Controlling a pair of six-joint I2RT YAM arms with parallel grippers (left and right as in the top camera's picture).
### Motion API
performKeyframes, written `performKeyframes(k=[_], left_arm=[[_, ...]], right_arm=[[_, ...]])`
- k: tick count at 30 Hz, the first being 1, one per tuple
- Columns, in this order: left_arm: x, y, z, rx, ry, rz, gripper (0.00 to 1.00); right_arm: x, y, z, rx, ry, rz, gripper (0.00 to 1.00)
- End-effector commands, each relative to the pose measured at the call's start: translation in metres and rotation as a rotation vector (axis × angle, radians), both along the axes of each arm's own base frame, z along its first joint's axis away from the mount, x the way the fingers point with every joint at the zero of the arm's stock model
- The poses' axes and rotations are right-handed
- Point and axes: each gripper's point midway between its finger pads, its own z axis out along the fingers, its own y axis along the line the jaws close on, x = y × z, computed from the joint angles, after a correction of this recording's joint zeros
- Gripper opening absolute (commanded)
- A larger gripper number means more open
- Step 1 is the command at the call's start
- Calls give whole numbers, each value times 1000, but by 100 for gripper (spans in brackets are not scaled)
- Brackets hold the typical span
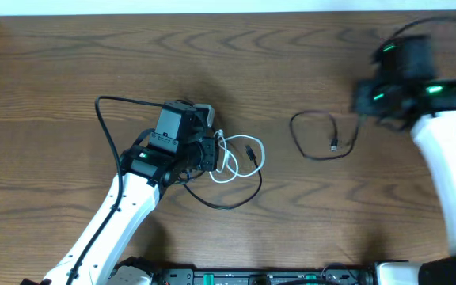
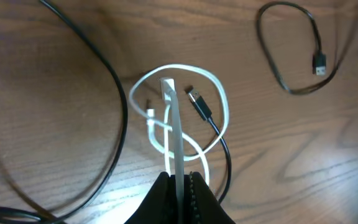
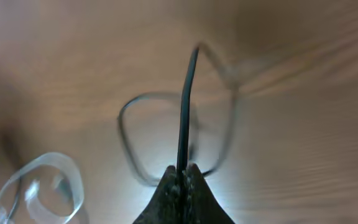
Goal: Untangle cables
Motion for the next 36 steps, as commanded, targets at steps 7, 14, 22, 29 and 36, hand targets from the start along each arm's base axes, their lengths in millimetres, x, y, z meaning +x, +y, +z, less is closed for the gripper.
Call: performKeyframes(k=[7,14,22,29,36], left_arm=[[0,3,-5,24,1,-5,9],[0,3,-4,23,0,-5,9],[10,-60,53,-339,-116,-170,9],[-12,-89,71,-463,-93,-303,41],[-18,-57,24,-233,2,-196,68]], right_arm=[[-52,-192,66,-433,21,-524,1],[-91,-257,69,-424,31,-781,1],[-39,-203,61,-83,-100,-452,32],[-19,-124,62,128,-125,-147,78],[-34,-33,36,177,34,119,84]])
